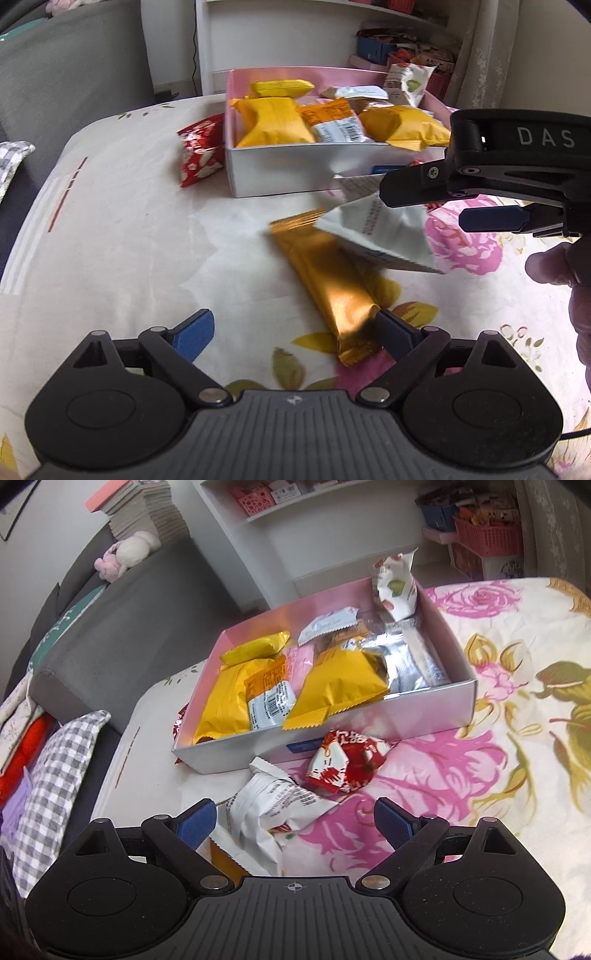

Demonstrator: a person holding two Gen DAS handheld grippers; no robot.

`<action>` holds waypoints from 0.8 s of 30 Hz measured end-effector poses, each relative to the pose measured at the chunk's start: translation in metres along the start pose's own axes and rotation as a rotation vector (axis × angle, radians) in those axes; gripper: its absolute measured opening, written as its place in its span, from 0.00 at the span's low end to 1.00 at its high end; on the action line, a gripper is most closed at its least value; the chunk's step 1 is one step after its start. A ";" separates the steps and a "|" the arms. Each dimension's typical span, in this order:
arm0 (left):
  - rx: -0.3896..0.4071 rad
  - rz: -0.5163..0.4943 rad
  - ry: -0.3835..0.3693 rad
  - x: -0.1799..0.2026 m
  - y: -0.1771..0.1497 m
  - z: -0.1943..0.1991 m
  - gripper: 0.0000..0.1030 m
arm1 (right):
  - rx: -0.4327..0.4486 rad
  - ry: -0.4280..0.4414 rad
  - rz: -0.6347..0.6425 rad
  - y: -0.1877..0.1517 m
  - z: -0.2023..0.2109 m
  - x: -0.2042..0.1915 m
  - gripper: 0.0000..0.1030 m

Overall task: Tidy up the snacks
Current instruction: 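Grasp the gold bar with the left tool while the right tool grasps the white printed bag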

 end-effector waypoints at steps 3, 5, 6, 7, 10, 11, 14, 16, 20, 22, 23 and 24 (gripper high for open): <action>-0.007 -0.001 0.003 -0.008 -0.003 0.003 0.90 | -0.006 -0.010 -0.019 0.000 -0.009 -0.003 0.91; -0.013 -0.001 0.001 -0.010 -0.002 0.002 0.88 | -0.003 -0.013 -0.034 0.001 -0.014 -0.003 0.91; -0.017 -0.001 0.000 -0.011 -0.002 0.002 0.87 | -0.004 -0.015 -0.049 0.001 -0.017 -0.002 0.91; -0.020 -0.001 -0.001 -0.012 -0.001 0.002 0.87 | -0.007 -0.014 -0.066 0.002 -0.019 -0.001 0.90; -0.022 0.000 -0.010 -0.014 -0.002 0.004 0.85 | 0.001 -0.010 -0.101 0.004 -0.022 0.001 0.89; -0.021 0.000 -0.012 -0.014 -0.002 0.004 0.84 | 0.003 -0.015 -0.101 0.004 -0.022 0.001 0.88; -0.015 0.003 -0.020 -0.014 0.000 0.003 0.82 | 0.002 -0.004 -0.095 0.004 -0.022 0.000 0.71; -0.014 0.003 -0.024 -0.013 0.001 0.003 0.82 | -0.002 -0.015 -0.081 0.004 -0.020 -0.001 0.61; -0.011 0.001 -0.034 -0.012 0.002 0.002 0.80 | -0.019 -0.026 -0.030 0.002 -0.014 -0.002 0.57; -0.009 -0.002 -0.038 -0.011 0.003 0.003 0.79 | -0.020 -0.036 -0.001 0.001 -0.009 -0.003 0.55; -0.008 -0.003 -0.039 -0.011 0.003 0.003 0.78 | -0.016 -0.044 0.013 0.001 -0.007 -0.002 0.55; -0.007 -0.004 -0.040 -0.010 0.003 0.003 0.77 | -0.012 -0.056 0.026 0.001 -0.004 -0.001 0.55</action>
Point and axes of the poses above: each gripper's, at about its wrist camera, not at the fingertips, and z roughly against the way its jaws point, x to its right, y to its top, the point moved 9 cm from there along -z, roughly the way its jaws point, and after that the axes turned 13 degrees about -z, right-handed, at the moved point
